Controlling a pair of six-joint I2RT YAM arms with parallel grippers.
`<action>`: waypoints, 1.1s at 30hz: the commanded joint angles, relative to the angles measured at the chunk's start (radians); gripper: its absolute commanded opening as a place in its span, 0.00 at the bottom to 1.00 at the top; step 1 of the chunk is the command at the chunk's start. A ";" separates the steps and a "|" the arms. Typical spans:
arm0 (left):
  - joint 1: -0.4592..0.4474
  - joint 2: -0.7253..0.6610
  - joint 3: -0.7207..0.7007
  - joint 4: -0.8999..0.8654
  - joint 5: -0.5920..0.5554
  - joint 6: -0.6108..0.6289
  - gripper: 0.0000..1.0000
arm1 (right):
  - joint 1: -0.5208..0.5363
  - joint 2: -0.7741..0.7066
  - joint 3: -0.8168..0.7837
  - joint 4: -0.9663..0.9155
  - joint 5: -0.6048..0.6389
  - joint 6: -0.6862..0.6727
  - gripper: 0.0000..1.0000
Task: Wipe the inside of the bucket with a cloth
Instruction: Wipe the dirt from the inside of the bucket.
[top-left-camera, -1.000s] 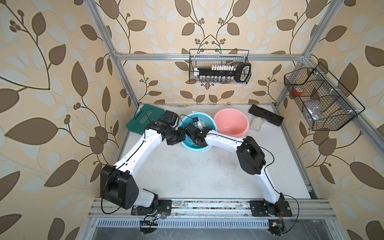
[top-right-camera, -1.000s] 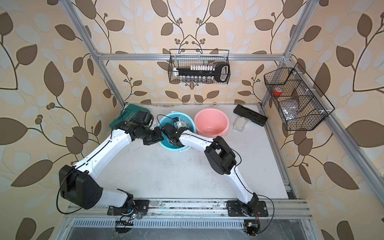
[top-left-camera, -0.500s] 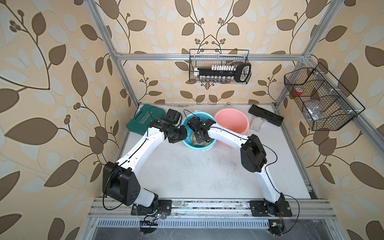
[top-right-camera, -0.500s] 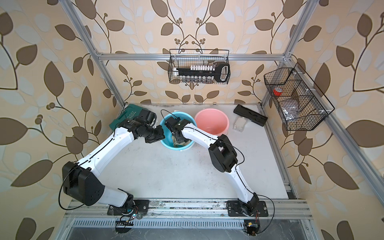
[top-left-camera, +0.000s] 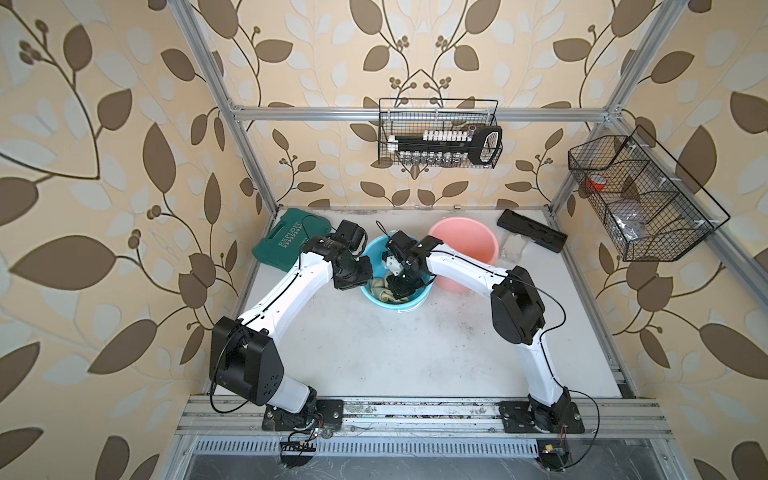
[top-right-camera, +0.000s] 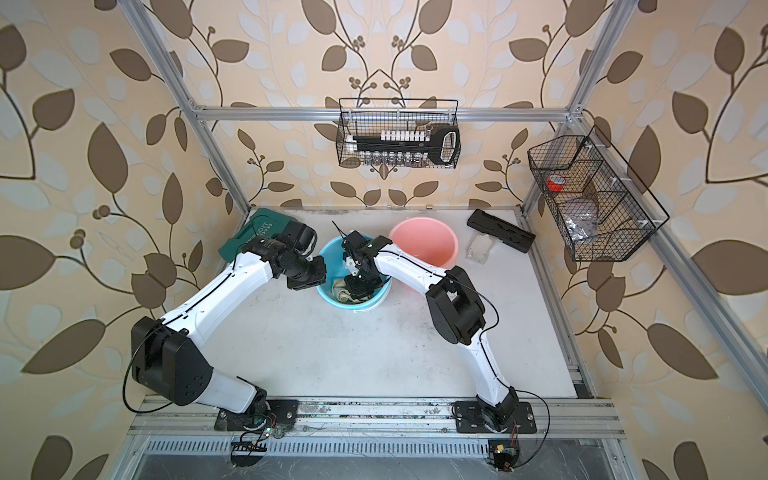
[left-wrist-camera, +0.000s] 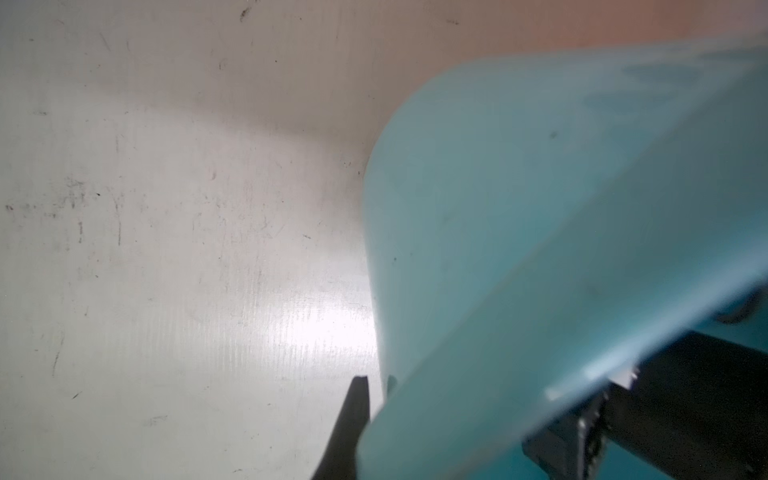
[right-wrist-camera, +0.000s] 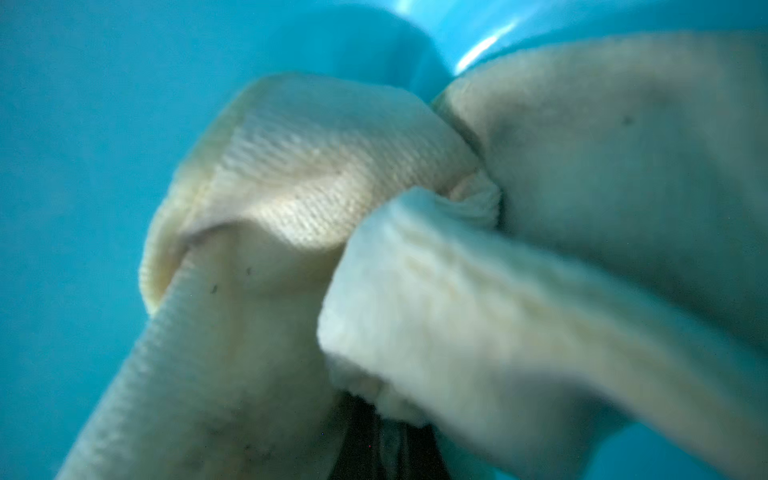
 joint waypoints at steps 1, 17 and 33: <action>0.016 -0.018 0.005 -0.023 -0.090 0.007 0.00 | -0.003 -0.107 -0.022 0.108 -0.027 0.007 0.00; 0.016 -0.036 0.012 -0.053 -0.047 0.008 0.00 | 0.029 0.101 0.184 -0.099 0.854 -0.026 0.00; 0.016 -0.032 -0.038 -0.033 0.030 0.001 0.00 | -0.001 0.241 0.231 -0.011 0.760 0.036 0.00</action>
